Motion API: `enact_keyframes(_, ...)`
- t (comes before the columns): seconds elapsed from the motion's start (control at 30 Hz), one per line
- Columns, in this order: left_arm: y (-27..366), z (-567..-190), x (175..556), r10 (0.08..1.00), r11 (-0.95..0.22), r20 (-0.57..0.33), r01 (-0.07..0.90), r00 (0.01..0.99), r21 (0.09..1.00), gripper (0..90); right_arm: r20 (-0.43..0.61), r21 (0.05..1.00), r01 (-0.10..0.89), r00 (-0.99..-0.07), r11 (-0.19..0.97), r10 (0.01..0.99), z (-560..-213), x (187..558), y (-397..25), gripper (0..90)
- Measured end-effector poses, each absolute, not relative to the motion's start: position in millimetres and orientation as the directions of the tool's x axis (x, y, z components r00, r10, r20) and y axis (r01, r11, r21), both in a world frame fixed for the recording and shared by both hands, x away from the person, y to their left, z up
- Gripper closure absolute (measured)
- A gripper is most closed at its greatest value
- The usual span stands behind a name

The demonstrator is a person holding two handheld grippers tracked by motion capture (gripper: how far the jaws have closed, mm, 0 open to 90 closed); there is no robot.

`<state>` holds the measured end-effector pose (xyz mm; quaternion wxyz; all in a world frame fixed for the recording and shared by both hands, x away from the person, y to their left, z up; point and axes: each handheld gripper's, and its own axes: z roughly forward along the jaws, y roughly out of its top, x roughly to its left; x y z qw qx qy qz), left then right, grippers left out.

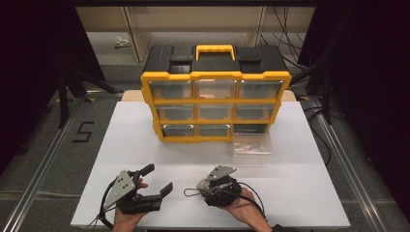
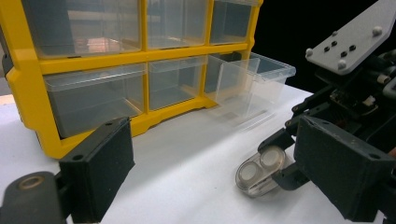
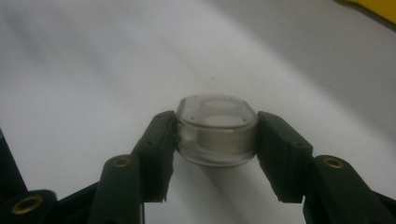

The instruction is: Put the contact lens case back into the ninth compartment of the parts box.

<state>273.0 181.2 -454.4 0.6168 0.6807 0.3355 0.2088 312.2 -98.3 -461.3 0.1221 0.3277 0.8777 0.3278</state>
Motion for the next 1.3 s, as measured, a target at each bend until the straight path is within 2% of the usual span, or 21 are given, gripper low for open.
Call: enact_keyframes(1.3,179.9,-454.7,273.4,0.714,-0.022,-0.128,0.205,0.688,0.979,11.8,0.046,0.801,0.466,-0.673,0.375,0.738,-400.2,330.0,-154.3,49.7)
